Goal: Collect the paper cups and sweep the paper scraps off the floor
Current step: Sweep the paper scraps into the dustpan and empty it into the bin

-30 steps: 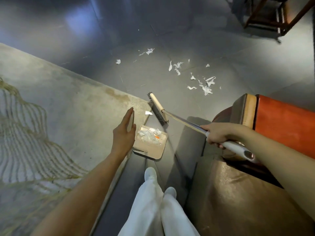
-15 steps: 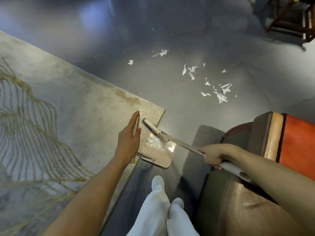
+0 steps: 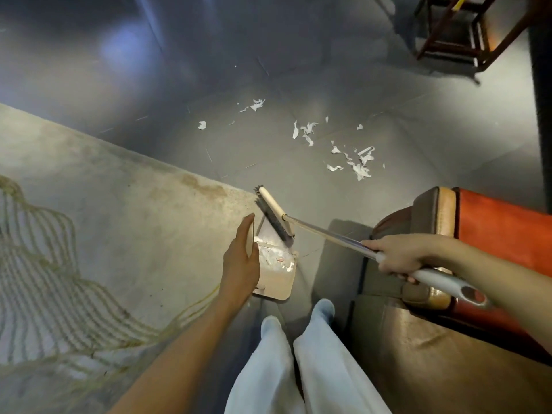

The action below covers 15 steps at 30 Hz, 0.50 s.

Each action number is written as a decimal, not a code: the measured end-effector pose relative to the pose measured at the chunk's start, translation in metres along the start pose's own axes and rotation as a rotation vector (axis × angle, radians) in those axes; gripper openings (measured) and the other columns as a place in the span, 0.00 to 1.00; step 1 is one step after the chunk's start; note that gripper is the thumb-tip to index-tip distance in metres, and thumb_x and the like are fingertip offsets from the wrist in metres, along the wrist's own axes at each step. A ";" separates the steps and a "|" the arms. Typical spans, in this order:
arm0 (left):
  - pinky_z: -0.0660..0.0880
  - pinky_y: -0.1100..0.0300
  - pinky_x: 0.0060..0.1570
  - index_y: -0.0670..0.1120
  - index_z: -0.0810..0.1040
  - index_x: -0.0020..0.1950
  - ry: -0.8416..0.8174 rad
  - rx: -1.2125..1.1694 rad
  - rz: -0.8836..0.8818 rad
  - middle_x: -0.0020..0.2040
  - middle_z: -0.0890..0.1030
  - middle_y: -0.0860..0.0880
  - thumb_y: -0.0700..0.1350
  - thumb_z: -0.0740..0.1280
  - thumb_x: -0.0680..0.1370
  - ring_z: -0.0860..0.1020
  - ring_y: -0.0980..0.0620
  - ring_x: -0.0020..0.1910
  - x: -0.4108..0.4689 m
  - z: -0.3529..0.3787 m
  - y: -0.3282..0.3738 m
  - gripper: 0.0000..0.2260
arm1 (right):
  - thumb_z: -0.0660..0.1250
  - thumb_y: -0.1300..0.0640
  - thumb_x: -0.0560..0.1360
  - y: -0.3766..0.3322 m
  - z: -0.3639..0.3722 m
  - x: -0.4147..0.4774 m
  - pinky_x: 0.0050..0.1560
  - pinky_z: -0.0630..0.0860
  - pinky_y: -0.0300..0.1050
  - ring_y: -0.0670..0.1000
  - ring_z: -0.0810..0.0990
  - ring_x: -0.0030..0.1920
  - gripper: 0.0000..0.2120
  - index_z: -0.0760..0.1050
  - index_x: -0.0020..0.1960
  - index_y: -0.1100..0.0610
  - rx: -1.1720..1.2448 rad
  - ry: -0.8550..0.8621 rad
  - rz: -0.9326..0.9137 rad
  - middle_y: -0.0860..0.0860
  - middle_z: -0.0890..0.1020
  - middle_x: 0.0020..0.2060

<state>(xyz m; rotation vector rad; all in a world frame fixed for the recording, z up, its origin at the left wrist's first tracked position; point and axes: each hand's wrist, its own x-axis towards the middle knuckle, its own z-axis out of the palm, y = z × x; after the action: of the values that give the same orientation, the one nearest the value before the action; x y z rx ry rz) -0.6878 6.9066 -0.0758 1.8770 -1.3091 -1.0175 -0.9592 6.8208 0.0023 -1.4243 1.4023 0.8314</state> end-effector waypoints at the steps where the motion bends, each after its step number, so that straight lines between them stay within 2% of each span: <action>1: 0.59 0.64 0.65 0.55 0.60 0.75 0.003 0.001 0.005 0.74 0.64 0.56 0.37 0.56 0.82 0.66 0.52 0.71 0.003 0.001 0.003 0.24 | 0.58 0.64 0.77 0.003 -0.005 -0.001 0.24 0.73 0.38 0.46 0.72 0.22 0.35 0.49 0.78 0.45 0.020 0.009 0.008 0.55 0.77 0.34; 4: 0.59 0.69 0.64 0.58 0.59 0.75 -0.001 -0.005 0.015 0.73 0.64 0.57 0.38 0.56 0.82 0.66 0.56 0.69 0.006 0.006 0.009 0.24 | 0.59 0.65 0.76 0.015 -0.021 0.000 0.24 0.72 0.39 0.45 0.71 0.20 0.34 0.51 0.78 0.46 0.088 0.035 0.013 0.55 0.76 0.33; 6: 0.57 0.78 0.60 0.60 0.59 0.73 -0.007 0.006 0.042 0.70 0.64 0.63 0.39 0.56 0.82 0.65 0.61 0.66 0.002 0.009 0.013 0.24 | 0.58 0.65 0.76 0.023 -0.033 0.006 0.24 0.72 0.39 0.46 0.71 0.21 0.33 0.52 0.77 0.48 0.108 0.054 0.012 0.56 0.75 0.33; 7: 0.57 0.79 0.59 0.61 0.59 0.72 -0.005 0.022 0.063 0.68 0.62 0.67 0.40 0.56 0.82 0.64 0.63 0.65 -0.001 0.011 0.014 0.23 | 0.58 0.66 0.77 0.026 -0.040 0.009 0.24 0.72 0.39 0.47 0.71 0.22 0.33 0.52 0.77 0.49 0.109 0.066 0.017 0.56 0.75 0.33; 9: 0.59 0.72 0.62 0.60 0.59 0.71 0.026 0.045 0.074 0.64 0.61 0.70 0.42 0.57 0.82 0.64 0.63 0.65 -0.006 0.014 0.015 0.20 | 0.57 0.66 0.77 0.032 -0.055 0.017 0.25 0.73 0.40 0.48 0.71 0.25 0.33 0.51 0.78 0.49 0.094 0.081 0.034 0.57 0.75 0.35; 11: 0.61 0.67 0.62 0.57 0.60 0.72 0.073 0.053 0.046 0.65 0.62 0.67 0.42 0.58 0.82 0.65 0.60 0.64 -0.008 0.015 0.014 0.20 | 0.56 0.66 0.77 0.034 -0.066 0.024 0.25 0.73 0.40 0.49 0.71 0.26 0.32 0.51 0.77 0.50 0.080 0.094 0.048 0.58 0.75 0.35; 12: 0.61 0.68 0.61 0.55 0.61 0.73 0.086 0.057 0.029 0.66 0.63 0.64 0.41 0.58 0.82 0.66 0.59 0.64 -0.009 0.015 0.013 0.20 | 0.56 0.66 0.77 0.034 -0.068 0.027 0.25 0.72 0.40 0.49 0.70 0.26 0.31 0.52 0.77 0.50 0.079 0.097 0.051 0.58 0.74 0.35; 15: 0.63 0.80 0.53 0.50 0.62 0.74 0.090 0.026 0.011 0.67 0.64 0.60 0.41 0.59 0.82 0.67 0.56 0.62 -0.016 0.011 0.007 0.21 | 0.56 0.66 0.77 0.030 -0.058 0.032 0.27 0.73 0.41 0.49 0.71 0.27 0.28 0.56 0.75 0.52 0.082 0.107 0.036 0.58 0.75 0.36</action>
<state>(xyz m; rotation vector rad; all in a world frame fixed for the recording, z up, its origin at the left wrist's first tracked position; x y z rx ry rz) -0.7042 6.9189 -0.0717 1.9102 -1.2840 -0.9041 -0.9930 6.7582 -0.0126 -1.4014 1.5294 0.7210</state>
